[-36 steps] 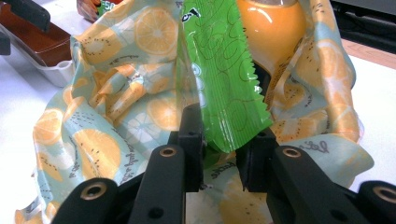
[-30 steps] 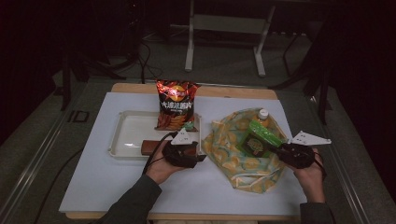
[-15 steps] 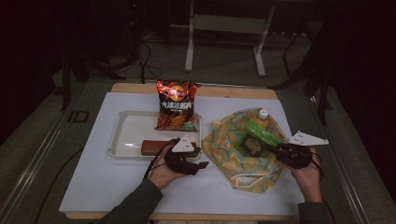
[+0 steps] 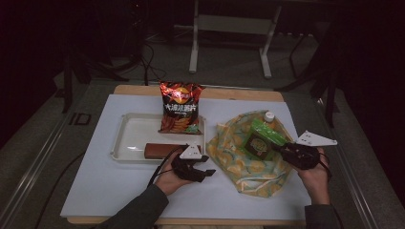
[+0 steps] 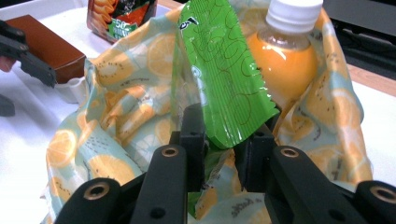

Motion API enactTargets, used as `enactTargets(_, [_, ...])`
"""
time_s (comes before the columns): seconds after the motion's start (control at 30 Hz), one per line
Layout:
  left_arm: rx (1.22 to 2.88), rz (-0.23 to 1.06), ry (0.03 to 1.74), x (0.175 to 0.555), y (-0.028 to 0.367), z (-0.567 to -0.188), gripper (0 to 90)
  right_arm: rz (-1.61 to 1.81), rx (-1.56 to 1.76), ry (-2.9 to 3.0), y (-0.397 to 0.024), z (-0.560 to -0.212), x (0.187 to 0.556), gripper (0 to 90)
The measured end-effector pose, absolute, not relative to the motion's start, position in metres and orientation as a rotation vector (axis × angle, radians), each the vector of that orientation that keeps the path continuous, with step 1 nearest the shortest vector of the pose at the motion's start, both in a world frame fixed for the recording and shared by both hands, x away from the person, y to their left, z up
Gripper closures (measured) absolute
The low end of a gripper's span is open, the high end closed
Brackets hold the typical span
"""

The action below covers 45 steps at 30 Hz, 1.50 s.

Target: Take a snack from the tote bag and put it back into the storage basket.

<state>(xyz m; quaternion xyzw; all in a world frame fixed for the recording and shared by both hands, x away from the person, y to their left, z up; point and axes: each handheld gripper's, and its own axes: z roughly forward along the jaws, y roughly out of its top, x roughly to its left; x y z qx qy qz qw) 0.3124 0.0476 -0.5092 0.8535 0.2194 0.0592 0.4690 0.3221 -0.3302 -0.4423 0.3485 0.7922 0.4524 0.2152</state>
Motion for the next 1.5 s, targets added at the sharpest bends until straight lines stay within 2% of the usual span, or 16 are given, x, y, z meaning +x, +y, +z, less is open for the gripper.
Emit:
enactTargets(0.57, [2.132, 0.169, 0.492, 0.305, 0.039, -0.517, 44.1, 1.29, 0.908, 2.185, -0.323, -0.416, 0.333, 75.5])
enactTargets(1.5, [2.119, 0.173, 0.518, 0.306, 0.039, -0.527, 45.6, 1.327, 0.796, 2.205, -0.309, -0.376, 0.335, 75.6])
